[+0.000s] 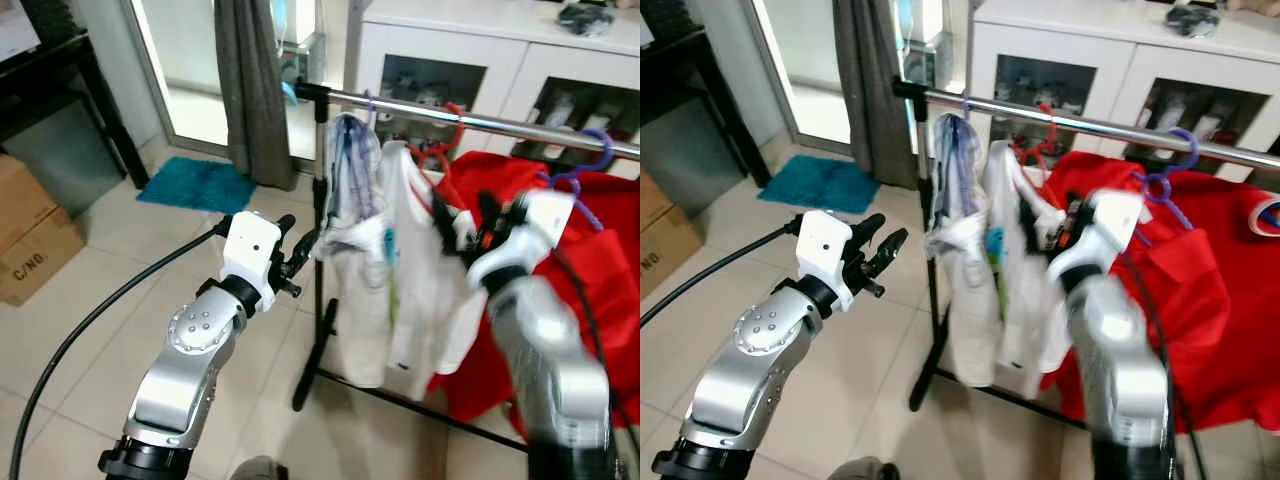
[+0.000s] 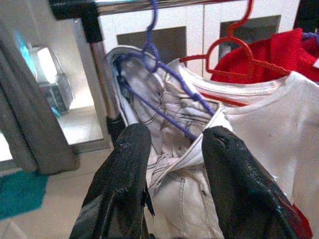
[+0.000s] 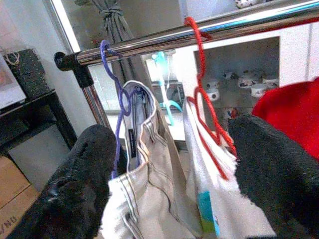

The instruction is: Hang hanger

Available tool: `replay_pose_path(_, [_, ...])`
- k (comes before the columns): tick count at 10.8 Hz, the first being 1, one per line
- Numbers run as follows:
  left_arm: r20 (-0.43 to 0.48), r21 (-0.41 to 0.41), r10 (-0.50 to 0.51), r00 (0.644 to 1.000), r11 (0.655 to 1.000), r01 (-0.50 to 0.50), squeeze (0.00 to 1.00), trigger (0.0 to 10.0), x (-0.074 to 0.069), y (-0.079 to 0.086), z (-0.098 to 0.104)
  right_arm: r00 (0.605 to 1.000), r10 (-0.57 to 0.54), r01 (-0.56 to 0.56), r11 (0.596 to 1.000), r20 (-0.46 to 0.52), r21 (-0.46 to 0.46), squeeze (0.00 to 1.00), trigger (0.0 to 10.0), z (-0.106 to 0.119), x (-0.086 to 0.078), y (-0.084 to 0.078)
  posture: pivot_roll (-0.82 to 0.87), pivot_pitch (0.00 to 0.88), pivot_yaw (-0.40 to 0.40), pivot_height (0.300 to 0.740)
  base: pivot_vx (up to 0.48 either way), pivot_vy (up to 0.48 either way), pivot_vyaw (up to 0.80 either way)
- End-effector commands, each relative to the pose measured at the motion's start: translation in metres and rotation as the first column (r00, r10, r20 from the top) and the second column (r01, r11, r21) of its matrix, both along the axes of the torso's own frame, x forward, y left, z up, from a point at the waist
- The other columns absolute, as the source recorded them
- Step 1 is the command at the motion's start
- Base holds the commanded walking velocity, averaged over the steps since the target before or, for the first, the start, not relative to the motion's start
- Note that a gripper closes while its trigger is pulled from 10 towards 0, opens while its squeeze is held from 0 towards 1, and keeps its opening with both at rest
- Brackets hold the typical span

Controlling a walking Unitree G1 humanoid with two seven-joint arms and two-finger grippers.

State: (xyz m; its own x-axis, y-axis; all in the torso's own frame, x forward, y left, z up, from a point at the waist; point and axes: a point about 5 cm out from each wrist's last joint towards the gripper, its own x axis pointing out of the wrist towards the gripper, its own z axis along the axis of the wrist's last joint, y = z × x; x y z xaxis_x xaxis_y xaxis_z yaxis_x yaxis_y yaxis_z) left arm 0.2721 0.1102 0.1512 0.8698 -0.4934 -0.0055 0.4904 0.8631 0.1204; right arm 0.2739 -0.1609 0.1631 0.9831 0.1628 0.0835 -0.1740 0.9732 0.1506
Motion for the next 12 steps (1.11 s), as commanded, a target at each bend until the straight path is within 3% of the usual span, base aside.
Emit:
replay_pose_path(1, [0.012, 0.005, -0.009, 1.0, 1.0, 0.009, 0.0, 10.0, -0.002, -0.003, 0.002, 1.0, 0.014, -0.014, 1.0, 0.018, -0.011, 1.0, 10.0, 0.006, -0.006, 0.001, 0.11, 0.025, 0.028, 0.74, 0.0, -0.315, 0.0])
replay_pose_path(3, [0.005, 0.001, -0.008, 1.0, 1.0, 0.008, 0.0, 10.0, -0.004, -0.004, -0.001, 0.998, 0.024, -0.022, 0.999, 0.055, -0.032, 1.0, 10.0, 0.014, -0.011, 0.002, 0.11, 0.023, 0.019, 0.74, 0.0, -0.317, 0.0])
replay_pose_path(5, [0.004, -0.001, 0.004, 1.0, 1.0, -0.004, 0.0, 10.0, -0.005, -0.005, -0.002, 1.0, 0.014, -0.013, 0.985, 0.006, -0.174, 1.0, 10.0, 0.011, -0.008, -0.003, 0.12, 0.02, 0.012, 0.74, 0.0, -0.309, 0.0])
replay_pose_path(6, [0.004, 0.012, 0.003, 1.0, 1.0, -0.003, 0.0, 10.0, -0.004, -0.003, -0.004, 0.996, 0.044, -0.026, 0.977, 0.083, -0.211, 1.0, 10.0, 0.015, -0.012, 0.001, 0.11, 0.008, 0.014, 0.74, 0.0, -0.307, 0.0])
replay_pose_path(7, [0.006, 0.013, 0.007, 1.0, 1.0, -0.007, 0.0, 10.0, -0.003, -0.003, -0.003, 0.997, 0.028, -0.039, 0.986, -0.07, -0.162, 1.0, 10.0, 0.002, -0.013, -0.001, 0.12, 0.001, 0.014, 0.74, 0.0, -0.3, 0.0])
replay_pose_path(12, [0.013, 0.024, -0.006, 1.0, 1.0, 0.006, 0.0, 10.0, -0.005, -0.003, -0.003, 0.997, -0.015, 0.008, 0.996, -0.082, -0.089, 1.0, 10.0, -0.006, -0.013, -0.004, 0.13, 0.0, 0.015, 0.74, 0.0, -0.283, 0.0])
